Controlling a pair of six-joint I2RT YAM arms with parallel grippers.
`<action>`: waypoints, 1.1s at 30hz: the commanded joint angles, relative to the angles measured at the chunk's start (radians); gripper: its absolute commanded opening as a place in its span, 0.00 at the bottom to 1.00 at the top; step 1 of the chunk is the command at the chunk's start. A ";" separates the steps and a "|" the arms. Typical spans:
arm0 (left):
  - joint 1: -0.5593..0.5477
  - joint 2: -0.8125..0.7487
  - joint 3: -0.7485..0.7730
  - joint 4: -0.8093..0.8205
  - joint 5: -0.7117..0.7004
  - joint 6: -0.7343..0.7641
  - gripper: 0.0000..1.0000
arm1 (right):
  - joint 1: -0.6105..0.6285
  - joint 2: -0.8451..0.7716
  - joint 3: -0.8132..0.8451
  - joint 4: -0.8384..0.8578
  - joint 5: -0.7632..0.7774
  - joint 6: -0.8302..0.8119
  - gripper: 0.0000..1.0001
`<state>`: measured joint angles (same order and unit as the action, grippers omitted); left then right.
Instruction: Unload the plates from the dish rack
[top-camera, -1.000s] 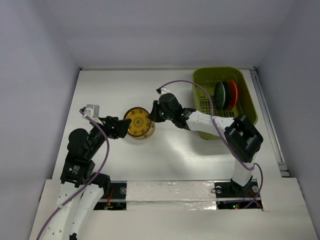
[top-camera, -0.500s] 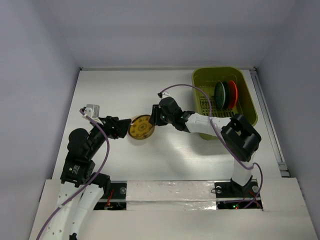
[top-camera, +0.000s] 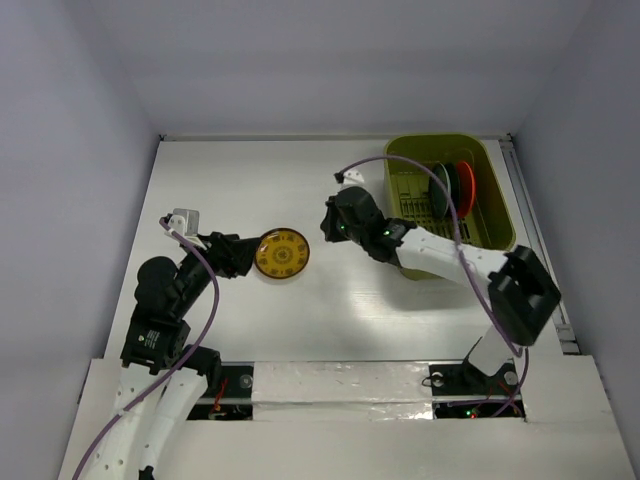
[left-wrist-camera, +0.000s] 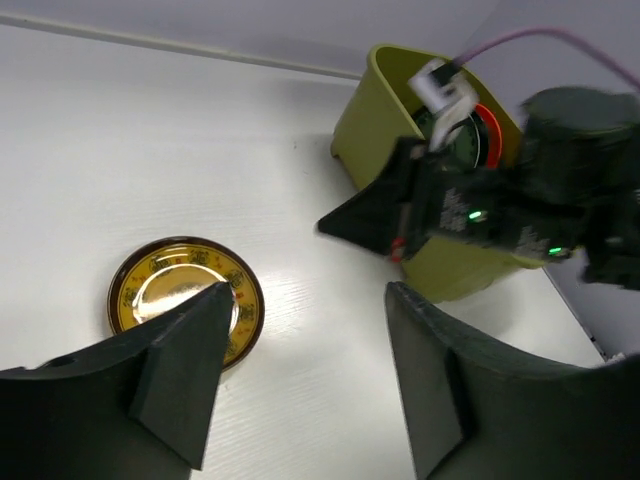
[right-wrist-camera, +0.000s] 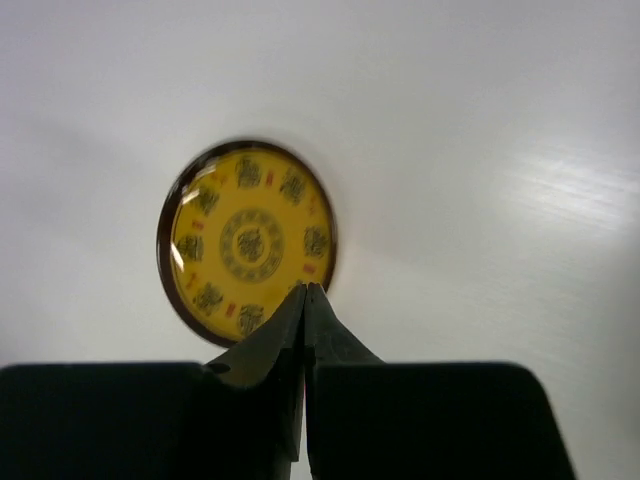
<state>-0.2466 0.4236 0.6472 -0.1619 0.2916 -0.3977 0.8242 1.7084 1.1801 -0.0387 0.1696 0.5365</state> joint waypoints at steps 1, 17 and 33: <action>0.006 -0.002 -0.012 0.042 0.014 0.002 0.57 | -0.014 -0.159 0.015 -0.076 0.259 -0.082 0.00; 0.006 -0.006 -0.012 0.042 0.012 0.002 0.22 | -0.474 -0.227 0.079 -0.305 0.499 -0.282 0.32; 0.006 0.003 -0.014 0.044 0.015 0.002 0.33 | -0.524 -0.130 0.072 -0.291 0.533 -0.276 0.34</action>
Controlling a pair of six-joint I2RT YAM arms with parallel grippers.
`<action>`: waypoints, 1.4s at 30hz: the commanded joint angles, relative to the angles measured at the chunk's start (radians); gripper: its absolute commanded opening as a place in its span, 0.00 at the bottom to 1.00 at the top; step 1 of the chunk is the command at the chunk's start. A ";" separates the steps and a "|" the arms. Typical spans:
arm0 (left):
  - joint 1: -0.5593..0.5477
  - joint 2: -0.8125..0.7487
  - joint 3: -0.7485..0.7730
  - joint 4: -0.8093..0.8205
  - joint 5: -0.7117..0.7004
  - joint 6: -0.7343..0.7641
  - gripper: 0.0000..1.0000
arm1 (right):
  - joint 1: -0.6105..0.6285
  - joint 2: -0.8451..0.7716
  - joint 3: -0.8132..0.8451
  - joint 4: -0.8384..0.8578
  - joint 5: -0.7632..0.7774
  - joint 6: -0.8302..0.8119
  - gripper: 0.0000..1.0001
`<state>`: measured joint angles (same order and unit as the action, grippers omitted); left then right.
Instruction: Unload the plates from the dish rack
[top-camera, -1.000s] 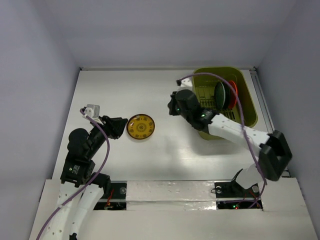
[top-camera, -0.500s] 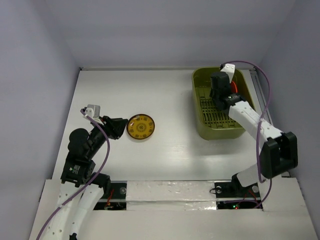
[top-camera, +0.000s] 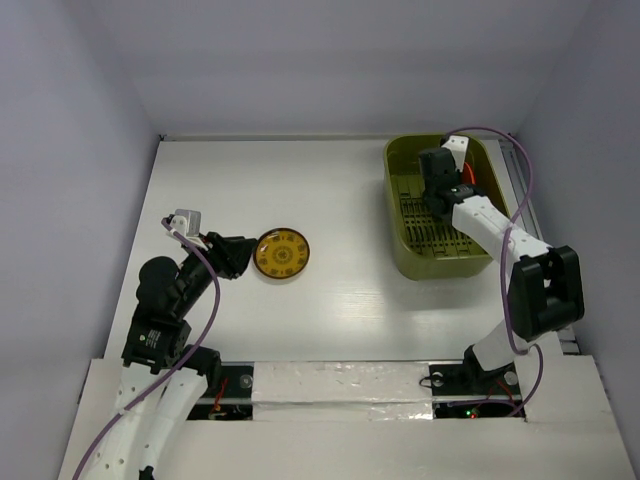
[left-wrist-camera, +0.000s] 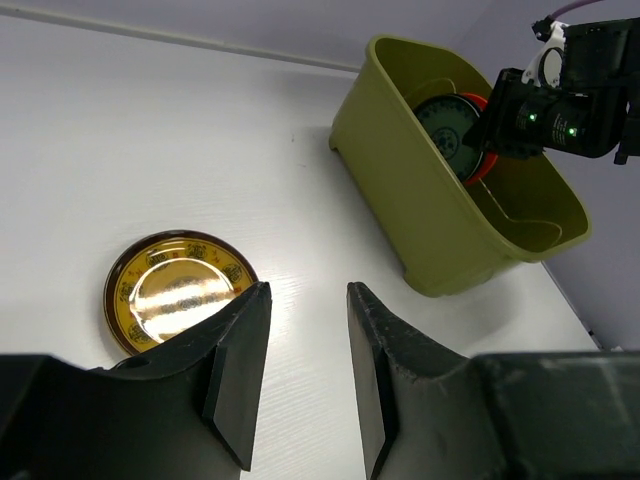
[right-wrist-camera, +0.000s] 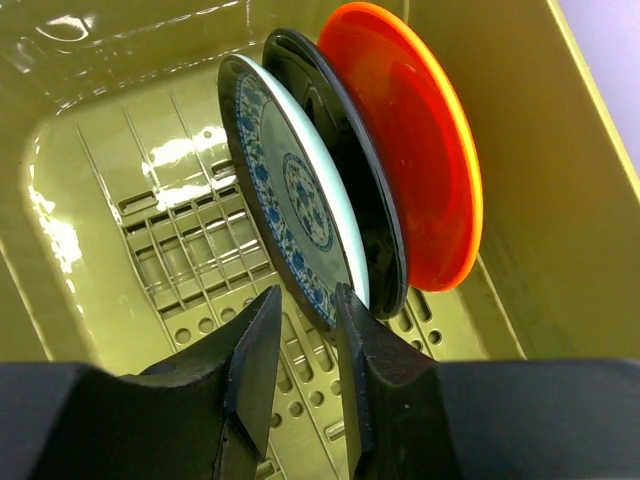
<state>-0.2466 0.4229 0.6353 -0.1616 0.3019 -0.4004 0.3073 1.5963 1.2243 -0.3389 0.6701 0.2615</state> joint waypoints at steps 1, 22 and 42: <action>0.006 0.004 0.000 0.042 0.003 0.005 0.33 | -0.007 -0.041 0.018 0.021 0.013 0.002 0.33; 0.006 0.013 -0.003 0.045 0.013 0.006 0.34 | -0.037 -0.053 0.006 0.037 0.014 -0.015 0.31; 0.006 0.019 -0.003 0.051 0.022 0.006 0.34 | -0.047 -0.019 0.041 -0.015 0.042 -0.038 0.09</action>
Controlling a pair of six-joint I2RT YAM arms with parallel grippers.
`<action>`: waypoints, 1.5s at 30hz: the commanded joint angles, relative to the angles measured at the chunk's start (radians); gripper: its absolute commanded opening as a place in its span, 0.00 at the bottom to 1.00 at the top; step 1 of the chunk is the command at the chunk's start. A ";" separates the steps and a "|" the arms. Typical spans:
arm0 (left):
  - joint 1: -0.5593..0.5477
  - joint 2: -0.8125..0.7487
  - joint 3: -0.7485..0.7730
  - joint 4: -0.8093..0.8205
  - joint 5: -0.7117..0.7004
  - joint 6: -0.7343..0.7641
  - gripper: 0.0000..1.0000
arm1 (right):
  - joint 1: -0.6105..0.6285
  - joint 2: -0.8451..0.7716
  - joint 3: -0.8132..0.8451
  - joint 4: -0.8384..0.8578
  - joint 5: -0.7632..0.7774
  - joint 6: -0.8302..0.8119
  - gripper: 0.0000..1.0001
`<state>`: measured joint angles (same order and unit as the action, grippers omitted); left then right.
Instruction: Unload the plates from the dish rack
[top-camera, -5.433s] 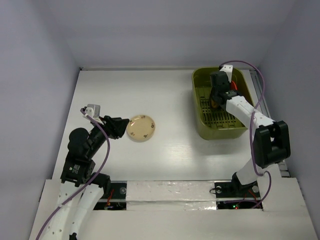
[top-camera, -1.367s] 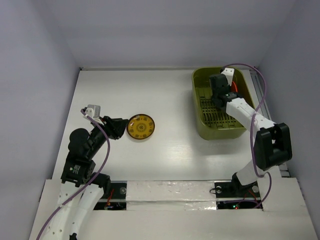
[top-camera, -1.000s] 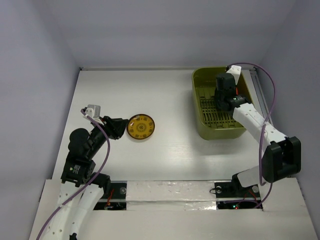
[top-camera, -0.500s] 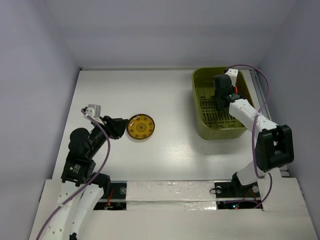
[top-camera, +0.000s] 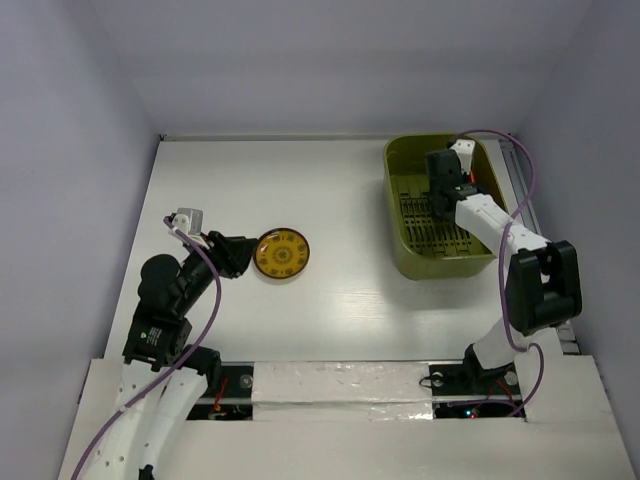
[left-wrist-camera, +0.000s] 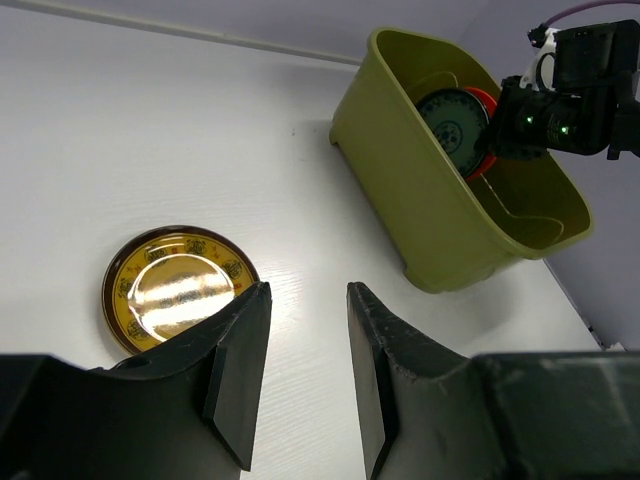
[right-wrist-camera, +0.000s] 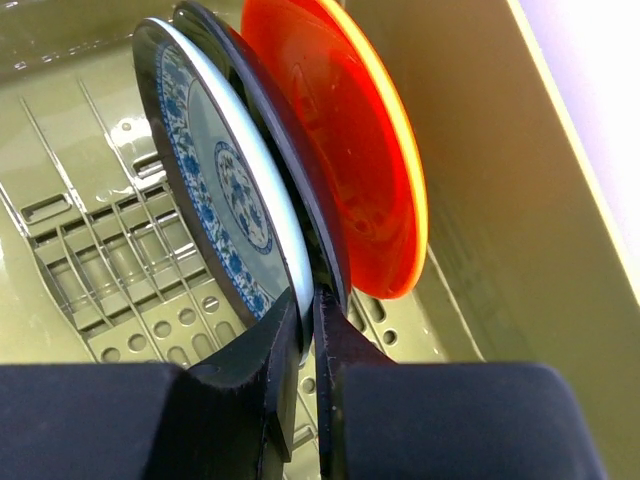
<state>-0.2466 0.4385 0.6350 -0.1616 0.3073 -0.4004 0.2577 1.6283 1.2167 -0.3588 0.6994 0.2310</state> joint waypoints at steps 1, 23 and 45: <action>0.006 0.003 -0.003 0.051 0.016 0.006 0.34 | 0.014 -0.056 0.050 0.003 0.017 -0.013 0.08; 0.006 -0.007 -0.003 0.050 0.010 0.005 0.34 | 0.198 -0.318 0.176 -0.128 0.042 -0.015 0.00; 0.006 -0.006 -0.003 0.045 0.004 0.005 0.34 | 0.543 0.108 0.073 0.399 -0.779 0.310 0.00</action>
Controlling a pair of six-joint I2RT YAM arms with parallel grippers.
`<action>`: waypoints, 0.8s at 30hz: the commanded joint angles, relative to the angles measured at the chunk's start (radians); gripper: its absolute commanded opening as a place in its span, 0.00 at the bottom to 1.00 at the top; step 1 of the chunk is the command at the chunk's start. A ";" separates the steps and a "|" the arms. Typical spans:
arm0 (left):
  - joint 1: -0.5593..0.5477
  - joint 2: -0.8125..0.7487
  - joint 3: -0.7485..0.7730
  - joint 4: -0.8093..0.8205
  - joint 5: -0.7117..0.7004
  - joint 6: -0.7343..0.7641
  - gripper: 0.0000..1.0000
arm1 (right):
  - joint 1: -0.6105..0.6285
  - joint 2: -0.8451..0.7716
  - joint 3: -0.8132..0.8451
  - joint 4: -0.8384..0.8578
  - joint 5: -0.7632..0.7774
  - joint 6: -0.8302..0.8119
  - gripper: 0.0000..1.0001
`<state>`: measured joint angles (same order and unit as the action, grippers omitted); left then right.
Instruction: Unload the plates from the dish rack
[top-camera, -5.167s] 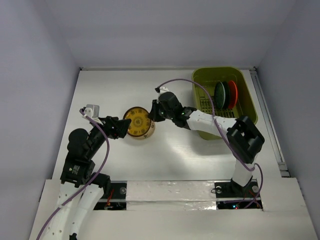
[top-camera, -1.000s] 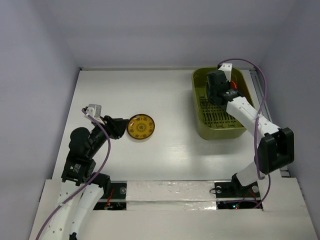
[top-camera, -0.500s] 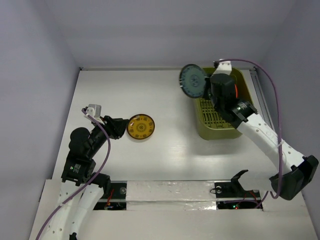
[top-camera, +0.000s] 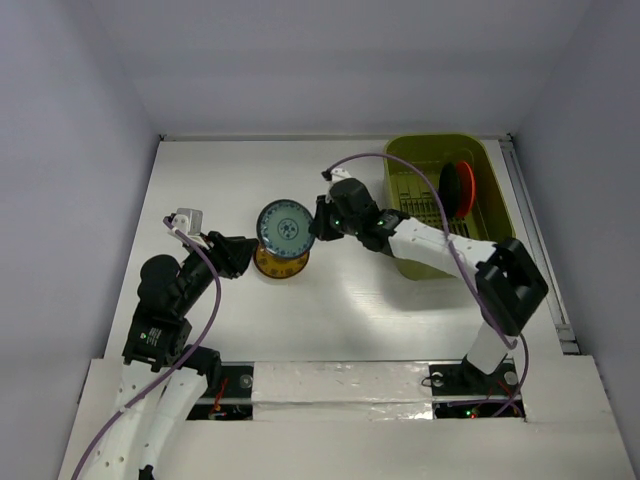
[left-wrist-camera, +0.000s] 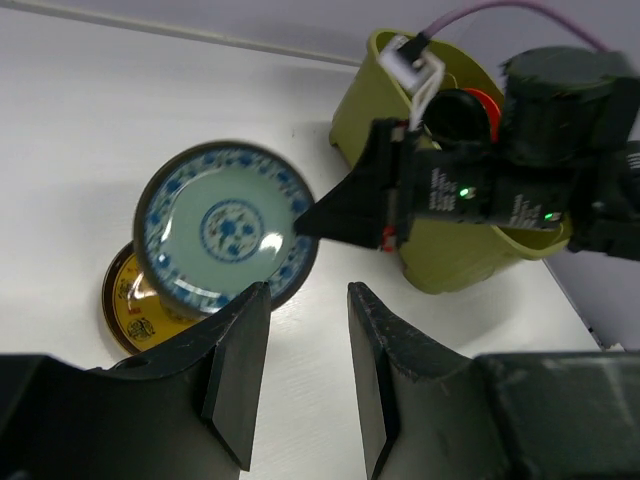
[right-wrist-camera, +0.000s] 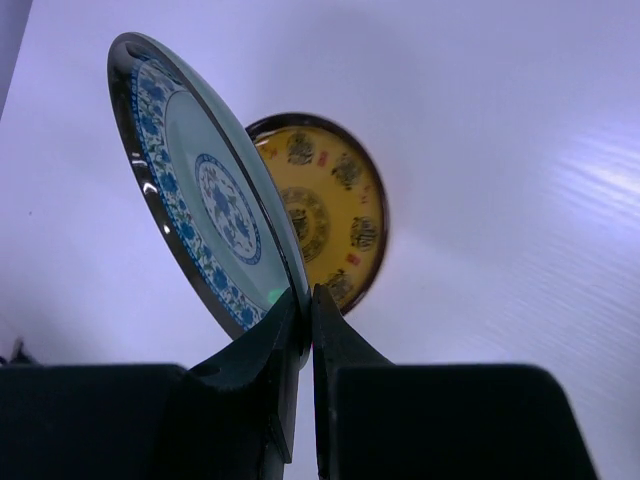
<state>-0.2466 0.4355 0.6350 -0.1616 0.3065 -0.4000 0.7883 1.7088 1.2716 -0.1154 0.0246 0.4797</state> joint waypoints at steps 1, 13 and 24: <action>0.006 -0.003 -0.001 0.045 0.003 0.004 0.34 | 0.012 0.043 0.018 0.163 -0.117 0.077 0.00; 0.006 -0.007 -0.003 0.045 0.003 0.006 0.34 | 0.012 0.127 -0.012 0.178 -0.163 0.105 0.23; 0.006 -0.014 -0.003 0.045 0.003 0.004 0.34 | 0.022 0.054 -0.015 0.048 -0.037 0.042 0.48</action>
<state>-0.2466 0.4339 0.6350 -0.1616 0.3065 -0.4000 0.8001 1.8439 1.2598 -0.0353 -0.0883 0.5537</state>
